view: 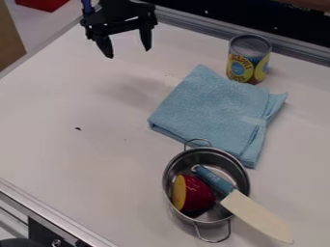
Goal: Moves the pan on the leftside of the table
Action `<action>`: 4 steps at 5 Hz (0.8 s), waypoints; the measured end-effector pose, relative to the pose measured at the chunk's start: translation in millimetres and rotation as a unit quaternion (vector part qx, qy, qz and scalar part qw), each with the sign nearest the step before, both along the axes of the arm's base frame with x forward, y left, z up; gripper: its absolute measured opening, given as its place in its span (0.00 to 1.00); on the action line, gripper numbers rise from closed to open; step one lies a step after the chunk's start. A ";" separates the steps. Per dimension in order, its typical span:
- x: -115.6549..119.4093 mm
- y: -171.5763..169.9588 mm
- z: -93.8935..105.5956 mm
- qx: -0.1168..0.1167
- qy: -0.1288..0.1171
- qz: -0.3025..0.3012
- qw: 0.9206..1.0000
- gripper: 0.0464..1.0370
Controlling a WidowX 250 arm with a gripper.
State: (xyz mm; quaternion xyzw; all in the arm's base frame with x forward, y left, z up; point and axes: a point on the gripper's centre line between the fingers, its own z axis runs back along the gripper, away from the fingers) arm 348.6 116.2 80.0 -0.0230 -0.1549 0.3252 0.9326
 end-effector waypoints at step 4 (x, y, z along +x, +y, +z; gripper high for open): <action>-63.1 -37.7 1.0 -0.036 0.092 -0.073 0.992 0.96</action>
